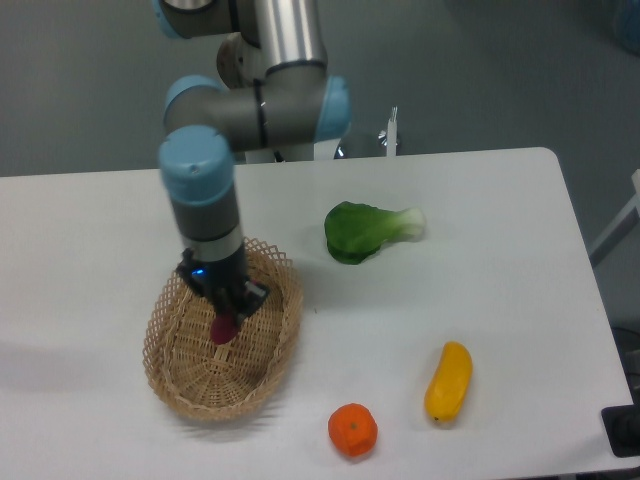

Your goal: Place the sweet potato in the basket

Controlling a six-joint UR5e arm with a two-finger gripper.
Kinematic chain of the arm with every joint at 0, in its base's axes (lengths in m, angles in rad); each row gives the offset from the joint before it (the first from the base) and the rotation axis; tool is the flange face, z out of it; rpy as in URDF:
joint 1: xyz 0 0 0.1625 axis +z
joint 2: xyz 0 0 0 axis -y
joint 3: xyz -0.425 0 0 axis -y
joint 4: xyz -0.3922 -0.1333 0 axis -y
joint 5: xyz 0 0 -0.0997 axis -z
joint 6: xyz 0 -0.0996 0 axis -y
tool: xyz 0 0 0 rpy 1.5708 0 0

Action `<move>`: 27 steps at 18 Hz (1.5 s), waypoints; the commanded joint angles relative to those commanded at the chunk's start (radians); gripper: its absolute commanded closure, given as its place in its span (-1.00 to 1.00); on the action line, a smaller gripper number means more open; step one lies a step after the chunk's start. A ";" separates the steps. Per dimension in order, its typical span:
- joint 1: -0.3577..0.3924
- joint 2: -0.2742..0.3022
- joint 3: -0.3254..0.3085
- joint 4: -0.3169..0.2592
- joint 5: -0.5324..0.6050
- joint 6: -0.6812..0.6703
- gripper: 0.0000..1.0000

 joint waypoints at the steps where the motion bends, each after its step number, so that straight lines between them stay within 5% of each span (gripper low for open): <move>1: -0.006 -0.015 -0.002 0.000 0.011 0.003 0.35; 8: -0.032 -0.043 -0.020 -0.003 0.049 0.024 0.32; 10: -0.032 -0.045 -0.020 -0.003 0.051 0.028 0.14; 11: -0.032 -0.045 -0.020 -0.003 0.049 0.028 0.01; 13: -0.032 -0.039 -0.017 -0.003 0.052 0.028 -0.85; 14: -0.031 -0.034 -0.012 -0.003 0.052 0.029 -1.00; 20: -0.015 0.014 0.075 -0.011 0.057 0.020 -1.00; 27: 0.128 0.050 0.190 -0.026 0.101 0.104 -1.00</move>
